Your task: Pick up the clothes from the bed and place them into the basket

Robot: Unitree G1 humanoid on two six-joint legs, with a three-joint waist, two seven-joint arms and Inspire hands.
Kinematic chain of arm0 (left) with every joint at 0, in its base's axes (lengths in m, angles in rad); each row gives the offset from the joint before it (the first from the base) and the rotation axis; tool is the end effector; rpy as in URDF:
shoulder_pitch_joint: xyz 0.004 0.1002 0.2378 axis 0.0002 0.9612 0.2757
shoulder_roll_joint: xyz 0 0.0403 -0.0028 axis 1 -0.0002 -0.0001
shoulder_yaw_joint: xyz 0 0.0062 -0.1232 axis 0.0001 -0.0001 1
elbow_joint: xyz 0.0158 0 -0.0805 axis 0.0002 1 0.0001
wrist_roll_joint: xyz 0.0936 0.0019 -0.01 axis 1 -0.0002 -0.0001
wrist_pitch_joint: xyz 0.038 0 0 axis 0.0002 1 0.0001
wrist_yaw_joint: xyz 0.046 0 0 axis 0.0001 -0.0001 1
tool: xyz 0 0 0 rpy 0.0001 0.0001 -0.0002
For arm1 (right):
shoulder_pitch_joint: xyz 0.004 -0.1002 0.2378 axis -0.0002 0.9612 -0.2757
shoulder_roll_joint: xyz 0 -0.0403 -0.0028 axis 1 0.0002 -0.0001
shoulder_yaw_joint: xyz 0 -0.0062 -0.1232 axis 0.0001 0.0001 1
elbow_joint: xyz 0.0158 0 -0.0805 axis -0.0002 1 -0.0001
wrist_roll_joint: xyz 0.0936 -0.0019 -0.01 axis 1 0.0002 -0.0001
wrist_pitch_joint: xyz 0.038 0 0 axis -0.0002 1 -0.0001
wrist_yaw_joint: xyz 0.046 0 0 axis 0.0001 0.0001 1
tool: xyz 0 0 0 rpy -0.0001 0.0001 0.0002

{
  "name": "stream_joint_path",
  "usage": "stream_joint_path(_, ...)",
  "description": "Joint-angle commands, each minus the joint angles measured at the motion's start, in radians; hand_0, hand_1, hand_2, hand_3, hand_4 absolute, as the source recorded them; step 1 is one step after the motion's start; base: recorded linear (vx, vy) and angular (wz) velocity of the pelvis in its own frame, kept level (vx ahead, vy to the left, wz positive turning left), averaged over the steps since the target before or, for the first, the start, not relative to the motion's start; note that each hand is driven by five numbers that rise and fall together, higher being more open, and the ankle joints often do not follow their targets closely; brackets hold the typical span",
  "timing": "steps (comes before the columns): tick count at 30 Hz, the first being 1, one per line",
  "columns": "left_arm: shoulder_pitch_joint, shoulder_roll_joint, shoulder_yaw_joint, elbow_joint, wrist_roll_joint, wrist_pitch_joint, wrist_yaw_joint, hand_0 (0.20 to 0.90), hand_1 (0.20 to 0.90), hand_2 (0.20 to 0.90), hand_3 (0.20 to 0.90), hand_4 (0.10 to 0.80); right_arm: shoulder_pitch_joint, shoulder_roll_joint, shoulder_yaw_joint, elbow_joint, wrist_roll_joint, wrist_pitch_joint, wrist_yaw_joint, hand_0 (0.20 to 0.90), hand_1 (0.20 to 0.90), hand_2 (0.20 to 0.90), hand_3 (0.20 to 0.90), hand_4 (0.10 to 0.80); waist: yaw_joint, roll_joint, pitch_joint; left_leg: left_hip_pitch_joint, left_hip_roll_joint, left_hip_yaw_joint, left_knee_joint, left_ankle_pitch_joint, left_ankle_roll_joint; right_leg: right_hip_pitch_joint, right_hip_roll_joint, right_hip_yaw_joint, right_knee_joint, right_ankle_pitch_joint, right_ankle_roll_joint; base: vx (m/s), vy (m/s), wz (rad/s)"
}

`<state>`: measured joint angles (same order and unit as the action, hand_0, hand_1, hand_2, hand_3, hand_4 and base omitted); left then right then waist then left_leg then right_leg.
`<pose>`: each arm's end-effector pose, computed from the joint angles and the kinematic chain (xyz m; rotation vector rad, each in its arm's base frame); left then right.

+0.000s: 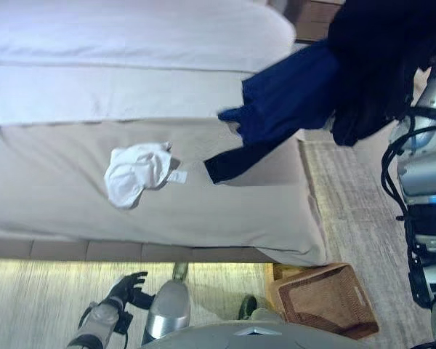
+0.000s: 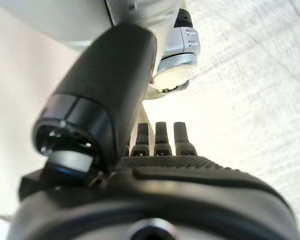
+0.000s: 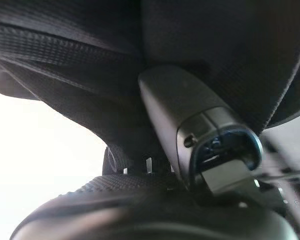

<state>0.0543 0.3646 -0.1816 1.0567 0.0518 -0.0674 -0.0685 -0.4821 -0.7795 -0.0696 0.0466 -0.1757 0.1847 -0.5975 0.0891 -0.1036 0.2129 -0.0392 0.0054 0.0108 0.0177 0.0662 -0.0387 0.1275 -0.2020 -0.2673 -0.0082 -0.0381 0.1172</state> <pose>0.0793 0.2618 -0.1108 0.4262 1.0813 -0.0737 0.2681 -0.2877 0.1949 -0.7840 -0.5579 -0.8133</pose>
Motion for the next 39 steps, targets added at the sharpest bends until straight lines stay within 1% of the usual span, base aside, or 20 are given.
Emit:
stream_joint_path(1, -0.03, -0.03, -0.082, 0.052, 0.021, -0.028, -0.023, 0.9, 0.9, 0.9, 0.9, 0.8, -0.017, -0.111, -0.039, -0.056, 0.112, -0.182, 0.12, 0.3, 0.3, 0.3, 0.2, 0.1, -0.036, 0.053, -0.149, 0.145, -0.002, 0.113, -0.105, -0.124, 0.043, -0.037, 0.108, 0.004, 0.004, -0.002, -0.03, -0.045, -0.045, -0.48)
stream_joint_path(4, -0.043, -0.034, -0.099, 0.035, 0.001, -0.025, -0.019, 0.9, 0.9, 0.9, 0.9, 0.8, 0.002, -0.102, -0.014, -0.052, 0.183, -0.229, 0.253, 0.3, 0.3, 0.3, 0.2, 0.1, -0.054, 0.05, -0.152, 0.156, -0.001, 0.135, -0.105, -0.128, 0.041, -0.032, 0.113, 0.015, -0.014, 0.011, -0.032, -0.02, -0.039, -0.54)
stream_joint_path(6, -0.058, -0.038, -0.117, 0.027, -0.015, -0.026, -0.022, 0.9, 0.9, 0.9, 0.9, 0.8, -0.009, -0.1, 0.011, -0.033, 0.187, -0.259, 0.324, 0.3, 0.3, 0.3, 0.2, 0.1, -0.058, 0.044, -0.155, 0.16, 0.0, 0.144, -0.105, -0.128, 0.039, -0.027, 0.114, 0.014, -0.024, 0.018, -0.034, -0.003, -0.022, -0.31)
stream_joint_path(8, -0.065, -0.044, -0.126, 0.025, -0.019, -0.035, -0.026, 0.9, 0.9, 0.9, 0.9, 0.8, -0.031, -0.105, 0.032, -0.014, 0.181, -0.282, 0.367, 0.3, 0.3, 0.3, 0.2, 0.1, -0.055, 0.038, -0.156, 0.163, -0.002, 0.144, -0.105, -0.129, 0.039, -0.022, 0.116, 0.011, -0.03, 0.021, -0.036, 0.003, -0.004, -0.16)
stream_joint_path(11, -0.068, -0.059, -0.151, 0.02, -0.019, -0.033, -0.027, 0.9, 0.9, 0.9, 0.9, 0.8, -0.108, -0.115, 0.096, 0.026, 0.193, -0.31, 0.418, 0.3, 0.3, 0.3, 0.2, 0.1, -0.038, 0.026, -0.158, 0.164, -0.004, 0.139, -0.105, -0.126, 0.036, -0.011, 0.118, -0.002, -0.043, 0.027, -0.037, 0.002, 0.004, -0.02)
stream_joint_path(15, -0.064, -0.065, -0.163, 0.033, -0.019, -0.027, -0.021, 0.9, 0.9, 0.9, 0.9, 0.8, -0.196, -0.109, 0.15, 0.058, 0.225, -0.324, 0.401, 0.3, 0.3, 0.3, 0.2, 0.1, -0.011, 0.014, -0.153, 0.162, -0.006, 0.124, -0.105, -0.121, 0.034, 0.002, 0.118, -0.019, -0.055, 0.031, -0.038, -0.003, 0.013, 0.08)
stream_joint_path(16, -0.062, -0.061, -0.163, 0.044, -0.006, -0.029, -0.021, 0.9, 0.9, 0.9, 0.9, 0.8, -0.24, -0.099, 0.165, 0.073, 0.257, -0.315, 0.373, 0.3, 0.3, 0.3, 0.2, 0.1, 0.008, 0.007, -0.151, 0.16, -0.006, 0.114, -0.105, -0.12, 0.033, 0.007, 0.117, -0.031, -0.058, 0.031, -0.038, -0.006, 0.02, 0.15)
stream_joint_path(19, -0.062, -0.05, -0.161, 0.066, 0.007, -0.027, -0.013, 0.9, 0.9, 0.9, 0.9, 0.8, -0.306, -0.077, 0.183, 0.096, 0.319, -0.326, 0.336, 0.3, 0.3, 0.3, 0.2, 0.1, 0.035, 0.002, -0.146, 0.156, -0.007, 0.094, -0.105, -0.115, 0.031, 0.016, 0.117, -0.052, -0.058, 0.028, -0.04, 0.0, 0.016, 0.21)
stream_joint_path(23, -0.057, -0.029, -0.144, 0.083, 0.007, -0.013, -0.015, 0.9, 0.9, 0.9, 0.9, 0.8, -0.359, -0.045, 0.209, 0.076, 0.351, -0.338, 0.313, 0.3, 0.3, 0.3, 0.2, 0.1, 0.065, 0.004, -0.141, 0.152, -0.011, 0.068, -0.105, -0.109, 0.029, 0.026, 0.114, -0.08, -0.056, 0.02, -0.045, 0.001, 0.037, 0.37)
stream_joint_path(27, -0.042, -0.026, -0.132, 0.089, 0.008, 0.002, -0.014, 0.9, 0.9, 0.9, 0.9, 0.8, -0.389, -0.017, 0.223, 0.056, 0.376, -0.341, 0.286, 0.3, 0.3, 0.3, 0.2, 0.1, 0.084, 0.011, -0.139, 0.153, -0.015, 0.048, -0.105, -0.104, 0.028, 0.038, 0.111, -0.101, -0.056, 0.015, -0.048, 0.007, 0.042, 0.31)
stream_joint_path(31, -0.022, -0.026, -0.122, 0.094, 0.0, -0.003, -0.022, 0.9, 0.9, 0.9, 0.9, 0.8, -0.421, 0.016, 0.229, 0.049, 0.376, -0.309, 0.229, 0.3, 0.3, 0.3, 0.2, 0.1, 0.106, 0.022, -0.14, 0.152, -0.019, 0.027, -0.105, -0.097, 0.024, 0.051, 0.108, -0.122, -0.052, 0.007, -0.052, 0.01, 0.048, 0.19)
stream_joint_path(34, -0.019, -0.028, -0.121, 0.081, -0.001, -0.004, -0.031, 0.9, 0.9, 0.9, 0.9, 0.8, -0.423, 0.018, 0.236, 0.053, 0.368, -0.276, 0.232, 0.3, 0.3, 0.3, 0.2, 0.1, 0.115, 0.026, -0.14, 0.149, -0.021, 0.018, -0.105, -0.092, 0.022, 0.056, 0.106, -0.134, -0.049, 0.004, -0.052, 0.002, 0.024, 0.16)
stream_joint_path(35, -0.019, -0.029, -0.12, 0.077, 0.002, -0.006, -0.036, 0.9, 0.9, 0.9, 0.9, 0.8, -0.42, 0.019, 0.24, 0.058, 0.359, -0.255, 0.249, 0.3, 0.3, 0.3, 0.2, 0.1, 0.117, 0.027, -0.14, 0.147, -0.021, 0.015, -0.105, -0.091, 0.021, 0.057, 0.105, -0.138, -0.048, 0.003, -0.052, 0.003, 0.023, 0.16)
stream_joint_path(37, -0.022, -0.03, -0.126, 0.065, 0.007, -0.006, -0.04, 0.9, 0.9, 0.9, 0.9, 0.8, -0.409, 0.017, 0.258, 0.082, 0.352, -0.207, 0.305, 0.3, 0.3, 0.3, 0.2, 0.1, 0.12, 0.028, -0.139, 0.144, -0.022, 0.008, -0.105, -0.088, 0.02, 0.057, 0.104, -0.144, -0.045, 0.002, -0.051, -0.004, 0.014, 0.17)
stream_joint_path(38, -0.022, -0.03, -0.127, 0.062, 0.006, -0.006, -0.04, 0.9, 0.9, 0.9, 0.9, 0.8, -0.406, 0.017, 0.265, 0.091, 0.343, -0.202, 0.323, 0.3, 0.3, 0.3, 0.2, 0.1, 0.12, 0.028, -0.139, 0.142, -0.022, 0.006, -0.105, -0.087, 0.019, 0.056, 0.103, -0.145, -0.043, 0.002, -0.051, -0.009, 0.013, 0.1)
stream_joint_path(39, -0.024, -0.029, -0.127, 0.056, 0.003, -0.005, -0.042, 0.9, 0.9, 0.9, 0.9, 0.8, -0.402, 0.015, 0.281, 0.11, 0.326, -0.175, 0.366, 0.3, 0.3, 0.3, 0.2, 0.1, 0.12, 0.029, -0.139, 0.14, -0.022, 0.004, -0.105, -0.085, 0.019, 0.055, 0.102, -0.147, -0.042, 0.001, -0.051, -0.002, 0.009, 0.06)
